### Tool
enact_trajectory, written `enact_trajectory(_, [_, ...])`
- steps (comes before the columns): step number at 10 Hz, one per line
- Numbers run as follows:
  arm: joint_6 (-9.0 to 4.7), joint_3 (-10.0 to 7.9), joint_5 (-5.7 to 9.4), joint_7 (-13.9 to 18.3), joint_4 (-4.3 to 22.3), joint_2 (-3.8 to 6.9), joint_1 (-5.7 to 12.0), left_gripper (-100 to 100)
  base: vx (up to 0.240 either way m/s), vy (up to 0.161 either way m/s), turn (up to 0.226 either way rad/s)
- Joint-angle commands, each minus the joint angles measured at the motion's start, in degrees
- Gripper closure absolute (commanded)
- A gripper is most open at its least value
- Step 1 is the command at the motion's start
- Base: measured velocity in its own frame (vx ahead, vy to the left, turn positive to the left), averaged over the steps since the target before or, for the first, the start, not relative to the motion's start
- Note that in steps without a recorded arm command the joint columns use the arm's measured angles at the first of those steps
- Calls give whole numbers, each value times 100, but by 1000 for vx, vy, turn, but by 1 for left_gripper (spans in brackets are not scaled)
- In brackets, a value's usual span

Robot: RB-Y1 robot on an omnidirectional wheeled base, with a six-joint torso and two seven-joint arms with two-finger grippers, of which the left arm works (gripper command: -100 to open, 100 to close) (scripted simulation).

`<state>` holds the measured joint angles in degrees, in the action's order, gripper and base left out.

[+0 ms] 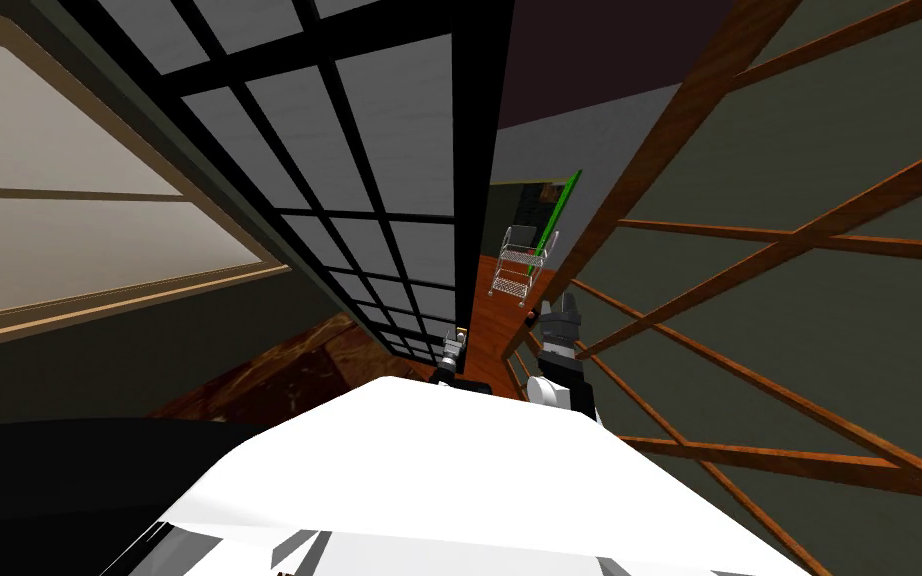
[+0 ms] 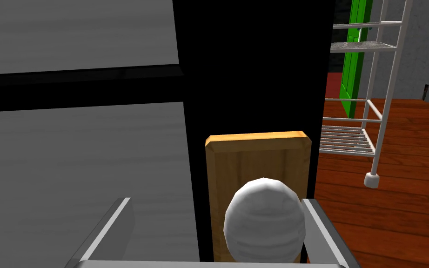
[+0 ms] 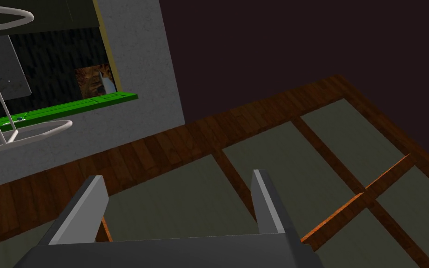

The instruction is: Push the door open

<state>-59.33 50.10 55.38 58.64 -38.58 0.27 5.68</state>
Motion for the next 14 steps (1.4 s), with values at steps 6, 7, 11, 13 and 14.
enact_trajectory(6, [-187,61,373,-200,-76,78,14,100,87,-43,62])
enact_trajectory(7, [-247,120,488,-250,-37,32,39,100,46,-33,78])
enact_trajectory(11, [-378,253,742,-362,48,-89,96,100,114,-61,93])
enact_trajectory(13, [-460,337,902,-432,101,-180,132,100,127,-85,83])
enact_trajectory(14, [-491,368,962,-458,121,-218,145,100,172,-116,105])
